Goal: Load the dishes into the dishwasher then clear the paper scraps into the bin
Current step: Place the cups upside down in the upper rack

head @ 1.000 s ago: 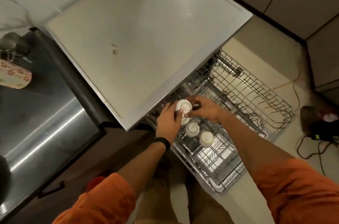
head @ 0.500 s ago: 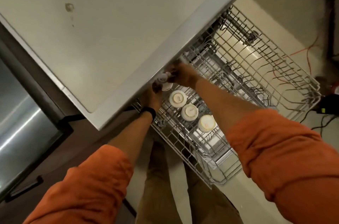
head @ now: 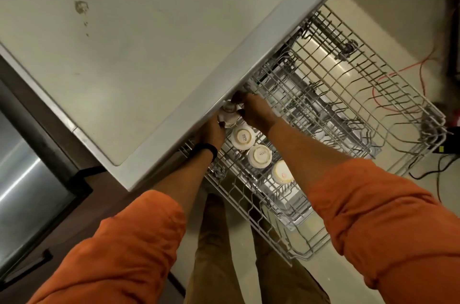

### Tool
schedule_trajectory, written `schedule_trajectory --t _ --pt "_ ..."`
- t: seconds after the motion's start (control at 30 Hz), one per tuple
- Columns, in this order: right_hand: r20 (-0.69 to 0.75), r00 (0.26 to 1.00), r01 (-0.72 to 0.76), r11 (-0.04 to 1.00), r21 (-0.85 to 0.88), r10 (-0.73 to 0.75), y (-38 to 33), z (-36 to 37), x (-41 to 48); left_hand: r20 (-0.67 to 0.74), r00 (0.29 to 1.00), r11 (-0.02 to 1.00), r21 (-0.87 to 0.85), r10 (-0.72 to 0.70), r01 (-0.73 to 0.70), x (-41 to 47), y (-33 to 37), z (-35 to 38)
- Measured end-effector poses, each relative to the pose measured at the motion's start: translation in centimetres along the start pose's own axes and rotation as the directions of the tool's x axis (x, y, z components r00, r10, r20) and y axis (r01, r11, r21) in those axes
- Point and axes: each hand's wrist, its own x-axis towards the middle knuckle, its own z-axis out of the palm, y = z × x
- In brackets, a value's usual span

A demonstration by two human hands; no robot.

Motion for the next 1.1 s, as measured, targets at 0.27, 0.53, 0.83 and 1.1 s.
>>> schedule_trajectory --t 0.27,0.53,0.83,1.1 --pt "0.046 0.996 -0.077 0.997 -0.022 0.078 -1.2 -0.5 -3.3 0.103 0.994 0.999 0.018 0.041 -0.043 -2.7 0.1 -1.0" --pt "-0.030 0.996 -0.090 0.996 -0.025 0.090 -2.5 -3.7 -10.7 0.164 0.983 0.990 0.099 0.085 -0.102 -8.9 3.9 -3.8" --pt "-0.244 0.969 0.066 0.990 0.126 -0.034 -7.9 -9.7 -19.0 0.019 0.906 0.873 0.260 0.422 -0.412 -16.5 8.9 -10.7" --pt "-0.328 0.918 0.271 0.957 0.109 -0.223 -14.8 -11.7 -20.5 -0.168 0.847 0.852 0.260 0.504 -0.455 -17.9 8.6 -18.8"
